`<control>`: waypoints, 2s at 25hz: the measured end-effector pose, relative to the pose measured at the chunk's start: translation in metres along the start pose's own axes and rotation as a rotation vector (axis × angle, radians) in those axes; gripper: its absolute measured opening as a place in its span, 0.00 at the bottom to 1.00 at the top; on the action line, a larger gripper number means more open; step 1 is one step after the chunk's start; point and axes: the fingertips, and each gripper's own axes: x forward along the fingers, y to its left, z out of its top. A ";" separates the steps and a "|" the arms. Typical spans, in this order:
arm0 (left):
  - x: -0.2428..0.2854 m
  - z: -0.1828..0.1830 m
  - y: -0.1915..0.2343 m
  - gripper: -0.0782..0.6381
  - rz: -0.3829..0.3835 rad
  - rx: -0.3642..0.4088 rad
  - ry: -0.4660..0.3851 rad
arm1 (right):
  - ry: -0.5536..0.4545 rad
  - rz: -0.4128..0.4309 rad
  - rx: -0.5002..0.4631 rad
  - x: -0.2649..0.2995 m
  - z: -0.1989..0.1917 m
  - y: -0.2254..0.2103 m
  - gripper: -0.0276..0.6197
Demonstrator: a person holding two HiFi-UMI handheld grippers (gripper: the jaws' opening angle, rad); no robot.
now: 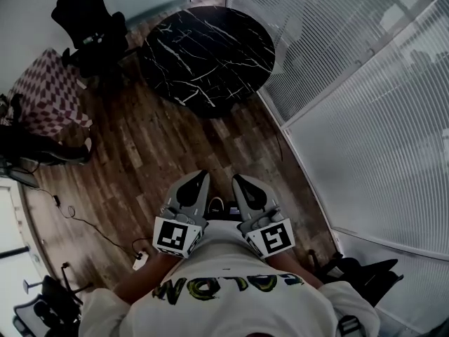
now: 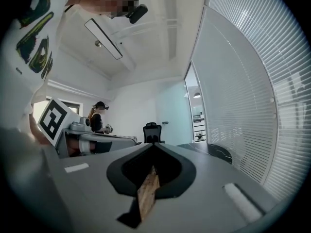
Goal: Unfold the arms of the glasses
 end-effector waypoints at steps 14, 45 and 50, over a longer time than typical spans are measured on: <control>0.072 -0.016 0.084 0.11 0.003 -0.050 0.011 | 0.024 0.000 -0.020 0.097 -0.016 -0.041 0.05; 0.294 0.084 0.455 0.11 -0.090 0.024 0.010 | 0.104 -0.080 -0.011 0.532 0.030 -0.144 0.05; 0.295 0.083 0.456 0.11 -0.128 0.140 0.020 | 0.115 -0.091 -0.012 0.536 0.028 -0.144 0.05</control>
